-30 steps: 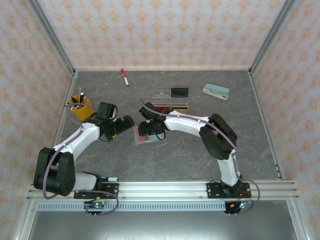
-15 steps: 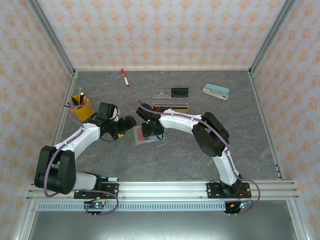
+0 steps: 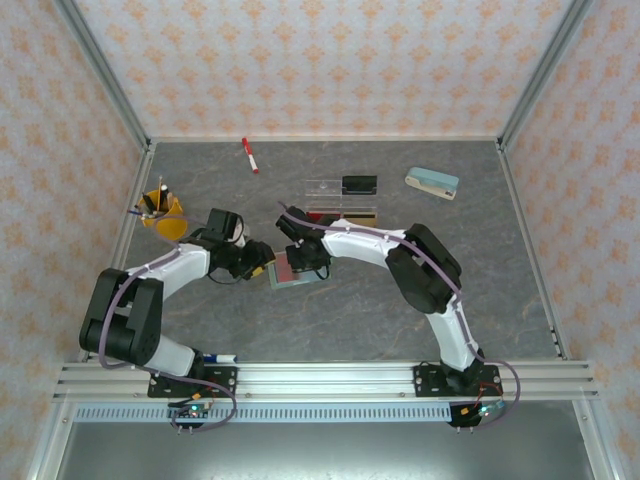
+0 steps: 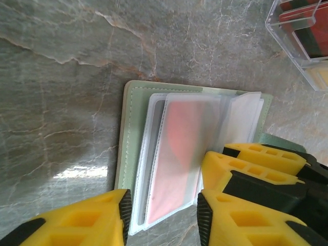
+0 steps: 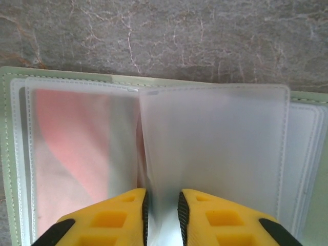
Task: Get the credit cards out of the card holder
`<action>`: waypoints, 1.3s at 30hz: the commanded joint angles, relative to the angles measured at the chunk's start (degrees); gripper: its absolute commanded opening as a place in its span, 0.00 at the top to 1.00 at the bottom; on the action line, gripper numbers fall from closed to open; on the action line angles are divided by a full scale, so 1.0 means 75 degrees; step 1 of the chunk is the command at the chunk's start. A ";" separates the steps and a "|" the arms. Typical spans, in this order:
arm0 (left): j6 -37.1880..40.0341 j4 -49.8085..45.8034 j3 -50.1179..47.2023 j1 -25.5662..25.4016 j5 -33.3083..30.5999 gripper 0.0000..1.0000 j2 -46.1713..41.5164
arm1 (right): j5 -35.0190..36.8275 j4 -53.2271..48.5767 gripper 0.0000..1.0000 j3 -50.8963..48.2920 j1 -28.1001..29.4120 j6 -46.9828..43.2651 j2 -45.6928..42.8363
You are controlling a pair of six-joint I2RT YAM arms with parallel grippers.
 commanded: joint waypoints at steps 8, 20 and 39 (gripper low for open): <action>-0.0049 0.0300 0.0667 -0.0349 -0.0051 0.71 0.0879 | -0.0218 -0.0133 0.78 -0.0797 -0.0234 0.0020 0.0618; -0.0101 0.0433 0.0597 -0.0378 -0.0086 0.68 0.1527 | -0.0506 -0.0042 0.78 -0.0905 -0.0256 0.0155 0.0605; -0.0417 0.1700 0.0472 -0.0466 0.1314 0.78 0.1110 | -0.1045 0.1817 0.67 -0.1794 -0.0591 0.0964 -0.1445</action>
